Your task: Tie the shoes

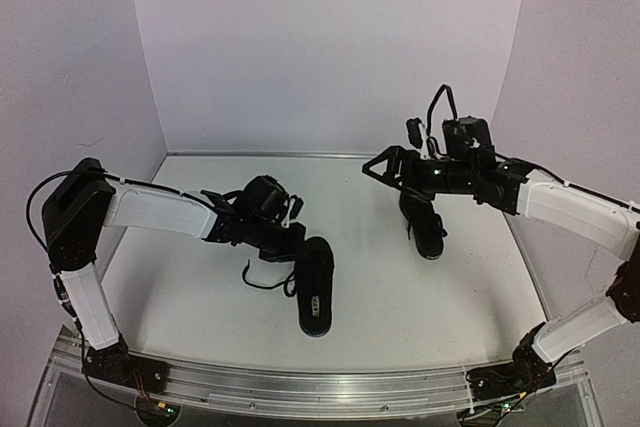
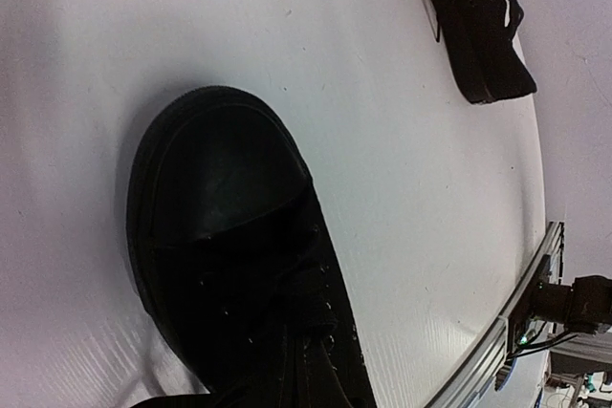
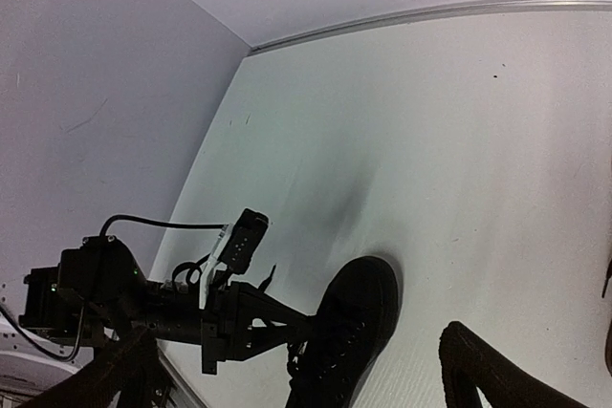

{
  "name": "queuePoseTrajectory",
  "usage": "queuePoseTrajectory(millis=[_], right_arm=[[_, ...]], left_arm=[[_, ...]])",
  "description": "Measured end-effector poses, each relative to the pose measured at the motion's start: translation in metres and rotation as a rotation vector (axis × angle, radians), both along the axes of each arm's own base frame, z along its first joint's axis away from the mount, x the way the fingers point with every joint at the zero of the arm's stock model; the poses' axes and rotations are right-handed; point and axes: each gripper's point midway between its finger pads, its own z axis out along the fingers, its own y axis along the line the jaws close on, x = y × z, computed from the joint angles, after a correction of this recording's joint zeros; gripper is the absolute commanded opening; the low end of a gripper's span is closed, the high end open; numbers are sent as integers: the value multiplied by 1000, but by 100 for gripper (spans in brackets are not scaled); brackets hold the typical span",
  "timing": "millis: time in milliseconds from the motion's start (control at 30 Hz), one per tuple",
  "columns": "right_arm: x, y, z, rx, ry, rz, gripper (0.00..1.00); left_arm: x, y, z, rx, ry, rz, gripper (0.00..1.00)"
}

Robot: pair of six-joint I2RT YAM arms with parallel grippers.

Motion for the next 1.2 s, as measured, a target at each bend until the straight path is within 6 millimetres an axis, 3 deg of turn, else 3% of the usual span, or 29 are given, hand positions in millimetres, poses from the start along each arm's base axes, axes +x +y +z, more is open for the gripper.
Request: queuePoseTrajectory(millis=[467, 700, 1067, 1200], right_arm=[[-17, 10, -14, -12, 4, 127, 98], [-22, 13, -24, -35, -6, 177, 97], [-53, 17, -71, -105, 36, 302, 62], [-71, 25, -84, -123, 50, 352, 54]], left_arm=[[-5, -3, -2, 7, 2, 12, 0], [-17, -5, -4, -2, 56, -27, 0], [-42, -2, -4, 7, 201, -68, 0], [-45, -4, 1, 1, 233, -69, 0]])
